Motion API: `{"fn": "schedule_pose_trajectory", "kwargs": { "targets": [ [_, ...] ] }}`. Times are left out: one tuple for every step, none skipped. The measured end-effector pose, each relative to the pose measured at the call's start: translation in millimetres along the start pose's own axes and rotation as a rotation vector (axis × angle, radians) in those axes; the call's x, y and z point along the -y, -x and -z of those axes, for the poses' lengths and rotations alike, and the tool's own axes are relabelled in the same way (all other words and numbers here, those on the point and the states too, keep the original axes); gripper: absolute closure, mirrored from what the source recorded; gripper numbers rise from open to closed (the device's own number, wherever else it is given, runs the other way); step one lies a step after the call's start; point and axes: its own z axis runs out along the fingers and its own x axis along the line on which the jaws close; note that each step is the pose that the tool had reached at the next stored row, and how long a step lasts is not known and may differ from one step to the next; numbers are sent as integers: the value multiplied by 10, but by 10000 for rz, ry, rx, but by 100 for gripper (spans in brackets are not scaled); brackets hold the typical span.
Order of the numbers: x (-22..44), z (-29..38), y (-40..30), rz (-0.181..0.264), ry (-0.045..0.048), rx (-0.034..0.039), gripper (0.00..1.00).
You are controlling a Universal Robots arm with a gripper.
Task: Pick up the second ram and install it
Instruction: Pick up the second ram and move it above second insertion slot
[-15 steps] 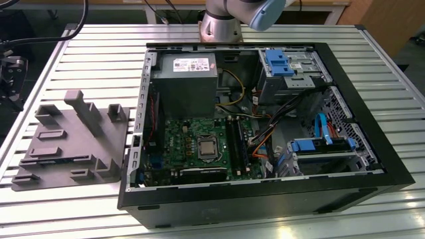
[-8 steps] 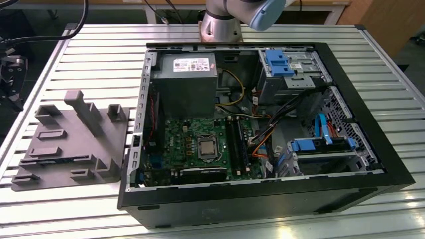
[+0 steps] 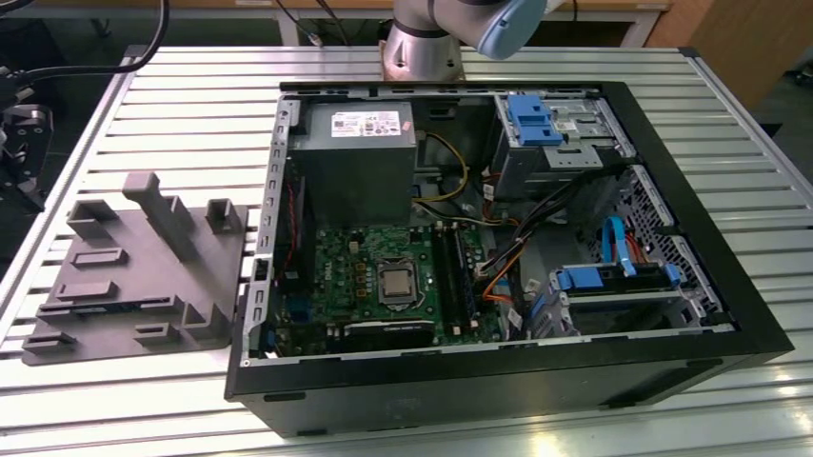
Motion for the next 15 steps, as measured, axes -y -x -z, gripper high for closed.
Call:
{"fn": "schedule_pose_trajectory", "kwargs": {
  "targets": [
    [0, 0, 0, 67, 2, -2, 89],
    [0, 0, 0, 136, 3, -5, 89],
    [0, 0, 0, 204, 5, -8, 89],
    [0, -1, 0, 276, 6, -12, 89],
    [0, -1, 0, 343, 8, -14, 89],
    [0, -1, 0, 411, 9, -17, 89],
    [0, -1, 0, 477, 10, -20, 89],
    [0, -1, 0, 544, 12, -23, 89],
    [0, -1, 0, 611, 13, -26, 89],
    [0, -1, 0, 679, 15, -30, 89],
    [0, -1, 0, 754, 17, -32, 89],
    [0, -1, 0, 822, 19, -36, 89],
    [0, -1, -1, 890, 20, -39, 89],
    [0, -2, -1, 958, 22, -42, 89],
    [0, -2, -1, 1027, 23, -45, 89]
  ]
}}
